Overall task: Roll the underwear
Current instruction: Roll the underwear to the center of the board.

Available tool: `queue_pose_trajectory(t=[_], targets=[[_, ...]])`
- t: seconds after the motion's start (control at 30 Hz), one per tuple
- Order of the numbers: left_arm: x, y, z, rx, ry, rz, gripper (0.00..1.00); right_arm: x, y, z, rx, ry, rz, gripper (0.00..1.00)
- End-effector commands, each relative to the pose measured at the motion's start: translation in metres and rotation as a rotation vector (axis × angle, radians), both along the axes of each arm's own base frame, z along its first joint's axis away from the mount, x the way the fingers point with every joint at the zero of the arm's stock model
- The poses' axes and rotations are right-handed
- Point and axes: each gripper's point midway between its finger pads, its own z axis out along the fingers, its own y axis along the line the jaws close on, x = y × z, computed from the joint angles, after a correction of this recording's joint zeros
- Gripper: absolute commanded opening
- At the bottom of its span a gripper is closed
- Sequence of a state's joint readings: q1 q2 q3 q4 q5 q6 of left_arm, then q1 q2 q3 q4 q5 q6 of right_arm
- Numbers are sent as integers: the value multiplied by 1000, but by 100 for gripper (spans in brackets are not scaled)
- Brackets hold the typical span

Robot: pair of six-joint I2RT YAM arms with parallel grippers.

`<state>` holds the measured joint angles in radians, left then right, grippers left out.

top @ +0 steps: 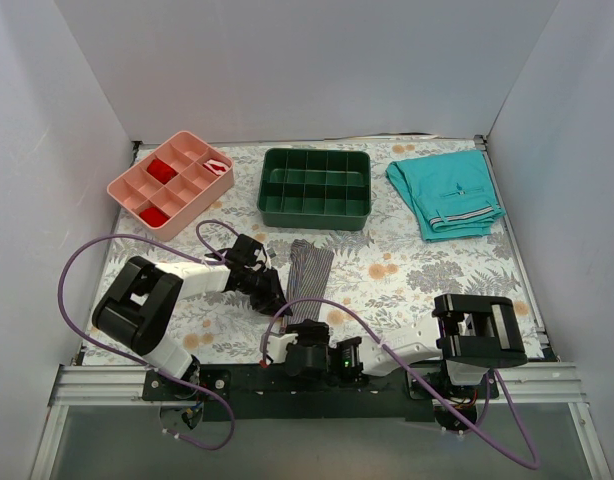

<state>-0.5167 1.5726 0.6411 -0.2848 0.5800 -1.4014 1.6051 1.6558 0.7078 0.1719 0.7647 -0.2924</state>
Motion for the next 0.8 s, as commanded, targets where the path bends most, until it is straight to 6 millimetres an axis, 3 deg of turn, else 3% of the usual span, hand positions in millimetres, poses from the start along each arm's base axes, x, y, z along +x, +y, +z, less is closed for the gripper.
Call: queue_pose_trajectory(t=[0.0, 0.23, 0.37, 0.53, 0.67, 0.77], targets=[[-13, 30, -34, 179, 27, -1, 13, 0, 0, 1, 23, -8, -3, 47], [-11, 28, -28, 163, 4, -1, 19, -7, 11, 4, 53, 43, 31, 38], [-8, 30, -23, 171, -17, 9, 40, -11, 19, 5, 64, 93, 46, 28], [6, 37, -11, 216, -73, 66, 62, -8, 21, 8, 68, 151, 44, 28], [20, 45, 3, 235, -122, 138, 71, -13, 26, 10, 78, 244, 68, 30], [28, 56, 9, 270, -147, 196, 72, -14, 29, 14, 87, 300, 75, 32]])
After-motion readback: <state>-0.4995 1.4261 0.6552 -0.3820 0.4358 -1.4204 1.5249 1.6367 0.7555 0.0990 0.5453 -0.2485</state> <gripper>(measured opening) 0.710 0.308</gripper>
